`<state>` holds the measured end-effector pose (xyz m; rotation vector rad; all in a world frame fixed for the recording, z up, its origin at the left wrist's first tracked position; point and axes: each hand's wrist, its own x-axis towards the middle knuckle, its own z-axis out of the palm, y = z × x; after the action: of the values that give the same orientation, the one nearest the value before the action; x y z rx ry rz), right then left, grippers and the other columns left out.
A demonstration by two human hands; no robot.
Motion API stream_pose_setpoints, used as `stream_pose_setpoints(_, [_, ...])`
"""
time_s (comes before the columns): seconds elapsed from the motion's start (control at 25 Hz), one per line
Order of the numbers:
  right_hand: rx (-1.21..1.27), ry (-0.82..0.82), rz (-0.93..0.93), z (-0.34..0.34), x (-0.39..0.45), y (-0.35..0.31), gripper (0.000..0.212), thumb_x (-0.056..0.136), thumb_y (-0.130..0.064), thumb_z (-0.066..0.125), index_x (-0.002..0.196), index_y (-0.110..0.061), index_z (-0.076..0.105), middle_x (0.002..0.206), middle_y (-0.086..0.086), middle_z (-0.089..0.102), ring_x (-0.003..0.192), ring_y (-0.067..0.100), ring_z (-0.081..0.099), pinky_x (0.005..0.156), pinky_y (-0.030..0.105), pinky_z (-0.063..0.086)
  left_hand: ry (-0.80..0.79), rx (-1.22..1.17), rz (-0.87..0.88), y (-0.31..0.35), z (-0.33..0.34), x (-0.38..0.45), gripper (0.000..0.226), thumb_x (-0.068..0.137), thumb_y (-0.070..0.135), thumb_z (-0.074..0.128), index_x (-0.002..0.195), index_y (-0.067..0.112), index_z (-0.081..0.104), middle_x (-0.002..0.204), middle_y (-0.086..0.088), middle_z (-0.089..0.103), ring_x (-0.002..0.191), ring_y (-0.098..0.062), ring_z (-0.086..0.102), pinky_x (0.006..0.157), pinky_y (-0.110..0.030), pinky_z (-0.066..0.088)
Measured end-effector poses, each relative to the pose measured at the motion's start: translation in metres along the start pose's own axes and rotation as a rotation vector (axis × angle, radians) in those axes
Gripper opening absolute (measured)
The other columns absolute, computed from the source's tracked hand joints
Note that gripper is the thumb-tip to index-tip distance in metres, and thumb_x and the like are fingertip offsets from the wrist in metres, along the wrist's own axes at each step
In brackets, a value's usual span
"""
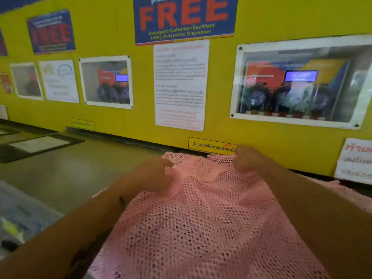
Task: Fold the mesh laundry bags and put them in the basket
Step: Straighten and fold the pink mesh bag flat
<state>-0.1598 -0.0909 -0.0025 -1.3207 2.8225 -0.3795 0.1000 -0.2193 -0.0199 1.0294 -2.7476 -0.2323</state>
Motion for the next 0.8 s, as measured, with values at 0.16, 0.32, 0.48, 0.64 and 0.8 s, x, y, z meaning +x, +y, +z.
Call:
stream_pose_setpoints(0.16, [0.026,0.108,0.065,0.006,0.015,-0.019,0.02,0.089,-0.018,0.055,0.102,-0.004,0.061,0.101,0.011,0.063,0.081,0.024,0.055,0.067,0.03,0.044,0.117,-0.07,0.107,-0.017,-0.019,-0.007,0.041,0.091,0.017,0.048,0.129,0.027,0.059,0.134,-0.005,0.06,0.115,-0.024,0.058,0.095,-0.033,0.047])
stream_pose_setpoints(0.32, [0.071,0.36,-0.039,-0.015,0.026,-0.053,0.018,0.083,-0.01,0.054,0.096,-0.01,0.066,0.108,0.013,0.067,0.09,0.031,0.059,0.072,0.033,0.046,0.094,-0.235,0.11,-0.049,-0.075,-0.025,0.043,0.091,0.014,0.046,0.128,0.033,0.058,0.127,0.002,0.059,0.102,-0.015,0.059,0.077,-0.025,0.044])
stream_pose_setpoints(0.48, [0.013,0.405,-0.075,-0.009,0.035,-0.098,0.021,0.081,-0.011,0.056,0.1,-0.015,0.064,0.11,0.009,0.065,0.098,0.032,0.06,0.072,0.034,0.046,-0.152,-0.008,0.0,-0.088,-0.112,-0.045,0.055,0.087,0.021,0.061,0.136,0.039,0.047,0.113,0.009,0.056,0.073,0.0,0.053,0.074,-0.026,0.047])
stream_pose_setpoints(0.64, [-0.262,0.242,-0.079,0.021,0.035,-0.133,0.023,0.082,-0.02,0.059,0.103,-0.013,0.064,0.109,0.009,0.065,0.095,0.03,0.062,0.069,0.031,0.046,-0.351,0.167,-0.153,-0.115,-0.091,-0.053,0.069,0.084,0.039,0.063,0.146,0.036,0.034,0.15,-0.001,0.044,0.107,-0.019,0.064,0.096,-0.037,0.05])
stream_pose_setpoints(0.8, [-0.315,0.036,-0.155,0.035,0.027,-0.149,0.015,0.084,-0.029,0.054,0.086,-0.014,0.052,0.096,0.008,0.06,0.083,0.027,0.054,0.068,0.031,0.044,-0.134,-0.013,0.141,-0.108,-0.054,-0.049,0.054,0.093,0.041,0.054,0.144,0.032,0.04,0.155,0.001,0.036,0.139,-0.02,0.036,0.116,-0.041,0.029])
